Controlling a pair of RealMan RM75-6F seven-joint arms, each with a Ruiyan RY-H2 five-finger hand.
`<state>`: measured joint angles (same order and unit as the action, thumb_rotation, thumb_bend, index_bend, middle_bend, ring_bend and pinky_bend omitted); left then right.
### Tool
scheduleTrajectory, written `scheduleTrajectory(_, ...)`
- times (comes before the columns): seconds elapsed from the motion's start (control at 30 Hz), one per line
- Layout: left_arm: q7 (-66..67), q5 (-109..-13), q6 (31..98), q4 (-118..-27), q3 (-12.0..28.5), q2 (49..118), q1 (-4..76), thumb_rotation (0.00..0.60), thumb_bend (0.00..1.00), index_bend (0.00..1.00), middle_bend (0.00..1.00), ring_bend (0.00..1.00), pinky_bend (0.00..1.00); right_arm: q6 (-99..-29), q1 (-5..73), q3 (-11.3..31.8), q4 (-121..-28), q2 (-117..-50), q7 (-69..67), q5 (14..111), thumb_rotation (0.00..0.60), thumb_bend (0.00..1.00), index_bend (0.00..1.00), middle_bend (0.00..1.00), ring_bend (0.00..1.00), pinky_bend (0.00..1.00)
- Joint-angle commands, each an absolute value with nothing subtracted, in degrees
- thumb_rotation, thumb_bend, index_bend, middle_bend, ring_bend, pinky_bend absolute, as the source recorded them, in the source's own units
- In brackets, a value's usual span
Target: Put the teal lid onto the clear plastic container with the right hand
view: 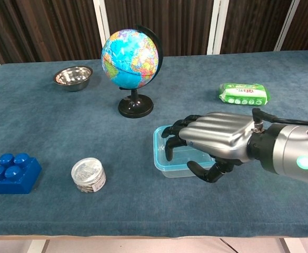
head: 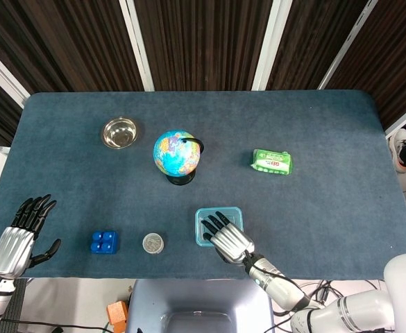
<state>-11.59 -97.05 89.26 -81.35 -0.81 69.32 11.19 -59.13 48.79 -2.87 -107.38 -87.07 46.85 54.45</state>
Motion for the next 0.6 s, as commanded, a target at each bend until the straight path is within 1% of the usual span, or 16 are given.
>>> scheduleTrajectory(0.03,-11.7,-97.1,89.3,-81.3,-0.8,69.3,11.2,0.600,0.33,0.00,0.00,0.00,0.00,-60.0,48.3,-2.2,-108.5,-86.0,45.6,55.9,0.600,0.61,0.28,0.05,0.00,0.00)
scheduleTrajectory(0.23,-11.8,-97.2,89.6,-81.4,-0.8,69.2,11.0,0.600,0.33,0.00,0.00,0.00,0.00,-62.5,46.7,-1.5,-111.5,-81.7,43.0,59.2,0.600,0.61,0.24,0.04,0.00,0.00)
scheduleTrajectory(0.3,-11.8,-97.2,89.8,-81.4,-0.8,69.2,11.0,0.600,0.33,0.00,0.00,0.00,0.00,-63.9,45.7,-1.6,-112.7,-80.0,42.2,60.5,0.600,0.56,0.20,0.03,0.00,0.00)
scheduleTrajectory(0.33,-11.8,-97.3,89.9,-81.5,-0.8,69.1,10.9,0.600,0.33,0.00,0.00,0.00,0.00,-65.0,44.8,-2.2,-113.6,-78.5,41.9,61.6,0.600,0.51,0.16,0.02,0.00,0.00)
scheduleTrajectory(0.4,-11.8,-97.4,90.3,-81.6,-0.9,69.0,10.7,0.600,0.33,0.00,0.00,0.00,0.00,-67.1,42.9,-3.7,-115.2,-75.7,41.7,63.5,0.600,0.40,0.09,0.00,0.00,0.00)
scheduleTrajectory(0.43,-11.8,-97.5,90.6,-81.7,-0.9,68.9,10.6,0.600,0.33,0.00,0.00,0.00,0.00,-69.3,41.2,-5.0,-116.1,-73.8,41.4,65.4,0.600,0.35,0.05,0.00,0.00,0.00)
scheduleTrajectory(0.47,-11.8,-97.5,90.8,-81.8,-0.9,68.8,10.5,0.600,0.33,0.00,0.00,0.00,0.00,-71.3,39.5,-6.3,-116.6,-72.4,41.1,67.2,0.600,0.32,0.02,0.00,0.00,0.00)
scheduleTrajectory(0.5,-11.7,-97.6,90.9,-81.9,-1.0,68.6,10.4,0.600,0.33,0.00,0.00,0.00,0.00,-73.5,37.6,-7.8,-116.8,-71.0,40.6,69.5,0.600,0.30,0.00,0.00,0.00,0.00)
scheduleTrajectory(0.6,-11.3,-97.7,91.4,-82.4,-1.2,68.2,10.0,0.600,0.33,0.00,0.00,0.00,0.00,-82.8,29.7,-12.8,-114.2,-67.8,36.5,77.9,0.600,0.29,0.00,0.00,0.00,0.00)
